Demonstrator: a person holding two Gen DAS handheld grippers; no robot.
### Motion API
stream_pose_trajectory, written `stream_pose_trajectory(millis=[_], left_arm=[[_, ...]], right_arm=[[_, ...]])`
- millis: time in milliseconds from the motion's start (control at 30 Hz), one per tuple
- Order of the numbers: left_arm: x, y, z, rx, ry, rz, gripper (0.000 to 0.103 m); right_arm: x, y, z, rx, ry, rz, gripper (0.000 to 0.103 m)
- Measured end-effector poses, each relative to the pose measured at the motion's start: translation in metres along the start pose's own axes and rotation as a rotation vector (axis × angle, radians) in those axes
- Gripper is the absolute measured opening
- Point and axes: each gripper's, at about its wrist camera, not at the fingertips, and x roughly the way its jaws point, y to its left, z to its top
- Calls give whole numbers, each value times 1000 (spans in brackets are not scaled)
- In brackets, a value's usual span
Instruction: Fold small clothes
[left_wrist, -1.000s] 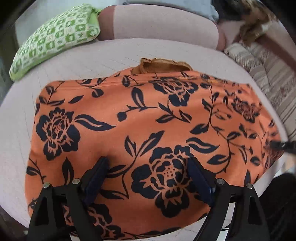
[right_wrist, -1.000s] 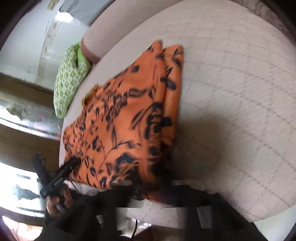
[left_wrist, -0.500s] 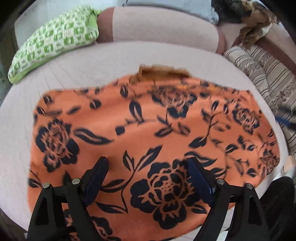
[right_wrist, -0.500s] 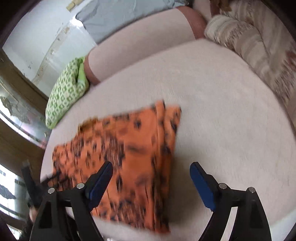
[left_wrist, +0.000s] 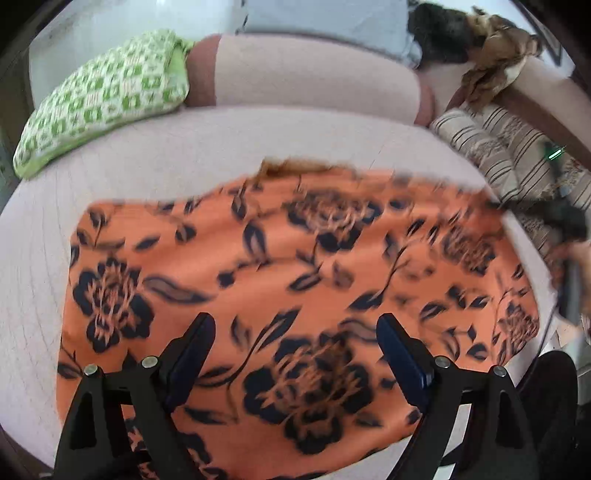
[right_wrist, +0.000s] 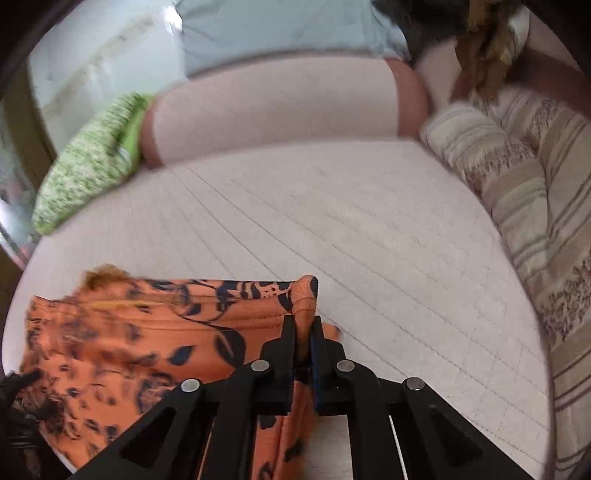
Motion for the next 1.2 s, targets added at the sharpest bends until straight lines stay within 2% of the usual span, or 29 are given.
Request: stream_pose_trajectory(millis=[33, 67, 100, 133, 200, 300, 333, 400, 433, 467, 567, 600, 633, 667, 700, 800, 833, 867, 900, 933, 967, 1000, 1033, 1067, 1133, 1200], left_arm=[[6, -3, 1, 10, 10, 4, 89], [25, -5, -1, 22, 82, 20, 89], [38, -7, -5, 38, 119, 43, 91], [38, -11, -7, 73, 83, 65, 94], [34, -16, -7, 98, 75, 85, 94], [32, -11, -4, 68, 91, 60, 94], [32, -11, -4, 73, 91, 62, 94], [31, -12, -3, 74, 91, 66, 94], [31, -12, -3, 71, 93, 65, 94], [31, -12, -3, 69, 93, 63, 94], [35, -11, -1, 74, 89, 59, 95], [36, -11, -2, 81, 86, 60, 95], [36, -11, -2, 82, 84, 58, 95], [36, -11, -3, 82, 84, 56, 95], [36, -10, -3, 82, 86, 53, 95], [37, -10, -4, 83, 79, 52, 95], [38, -11, -4, 80, 76, 56, 96], [39, -13, -4, 81, 79, 61, 96], [37, -14, -2, 82, 87, 65, 96], [34, -13, -1, 77, 93, 56, 96], [25, -9, 1, 54, 77, 30, 96], [17, -6, 2, 34, 47, 17, 96], [3, 0, 5, 6, -7, 12, 96], [-6, 5, 7, -10, -42, 16, 96], [-14, 16, 9, -46, -74, 35, 96], [4, 25, 7, -67, 1, 47, 96]], right_arm=[[17, -7, -3, 29, 59, 28, 7], [27, -9, -6, 40, 90, 59, 9], [34, -10, -10, 59, 105, 83, 9], [31, -13, -12, 92, 73, 94, 11], [18, -23, -14, 183, 35, 123, 26], [-4, -34, -20, 239, 32, 150, 55], [-13, -35, -25, 245, 34, 174, 69], [-23, -44, -39, 278, 61, 228, 70], [-23, -46, -48, 316, 101, 299, 70], [-22, -49, -50, 333, 122, 334, 71], [-3, -40, -63, 339, 198, 352, 70], [6, -36, -66, 340, 222, 369, 64], [5, -33, -70, 329, 213, 358, 19], [6, -30, -70, 332, 211, 364, 12], [1, -29, -69, 344, 193, 368, 11], [-40, 10, -60, 151, 54, 257, 11], [-45, 18, -61, 90, 19, 187, 11], [-30, 16, -66, 88, 61, 147, 12], [-3, 4, -74, 152, 161, 157, 16], [6, -7, -79, 222, 177, 194, 22], [1, -13, -79, 270, 142, 230, 29], [-10, -14, -77, 283, 116, 243, 31], [-18, -12, -74, 267, 99, 246, 45], [-25, -11, -72, 249, 90, 239, 67], [-35, -13, -62, 245, 52, 216, 71], [-39, -19, -47, 271, 7, 225, 71]])
